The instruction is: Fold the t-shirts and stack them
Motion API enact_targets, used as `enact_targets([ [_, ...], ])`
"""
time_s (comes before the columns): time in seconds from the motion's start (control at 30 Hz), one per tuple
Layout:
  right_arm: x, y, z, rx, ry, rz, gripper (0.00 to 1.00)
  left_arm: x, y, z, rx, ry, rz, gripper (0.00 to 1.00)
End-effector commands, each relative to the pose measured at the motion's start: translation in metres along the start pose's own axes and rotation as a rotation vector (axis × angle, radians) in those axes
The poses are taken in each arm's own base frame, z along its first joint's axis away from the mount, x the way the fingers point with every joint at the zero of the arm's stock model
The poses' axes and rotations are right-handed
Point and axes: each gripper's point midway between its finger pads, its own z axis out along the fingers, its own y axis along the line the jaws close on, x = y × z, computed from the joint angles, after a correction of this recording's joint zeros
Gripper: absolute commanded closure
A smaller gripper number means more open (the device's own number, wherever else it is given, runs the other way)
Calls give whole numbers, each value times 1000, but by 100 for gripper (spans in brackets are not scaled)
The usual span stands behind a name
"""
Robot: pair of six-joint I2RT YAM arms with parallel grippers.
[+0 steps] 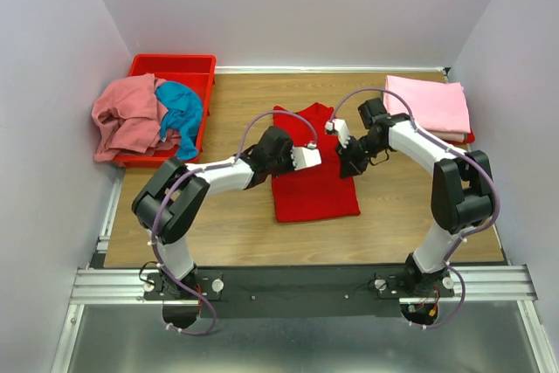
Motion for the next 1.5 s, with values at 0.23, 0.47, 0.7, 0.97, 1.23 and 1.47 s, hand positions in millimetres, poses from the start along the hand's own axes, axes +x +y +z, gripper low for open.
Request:
enact_targets([
  [0.23, 10, -6, 6, 18, 20, -5, 89, -42, 86, -55, -406, -123, -54, 37],
  [0.47, 4, 8, -2, -11, -31, -73, 81, -95, 87, -165, -520, -423, 69, 7],
  [0.7, -5, 29, -19, -17, -105, -167, 62, -99, 41, -195, -347, -502, 78, 4],
  [0.97, 16, 61, -29, -17, -141, -326, 25, -74, -28, -199, -170, -492, 164, 4],
  [1.23, 65, 97, -11, -77, -109, -659, 0, -62, -103, -189, 20, -419, 189, 5],
  [1.47, 67, 89, -1, -24, -93, -660, 0, -48, -130, -172, 87, -342, 247, 5],
])
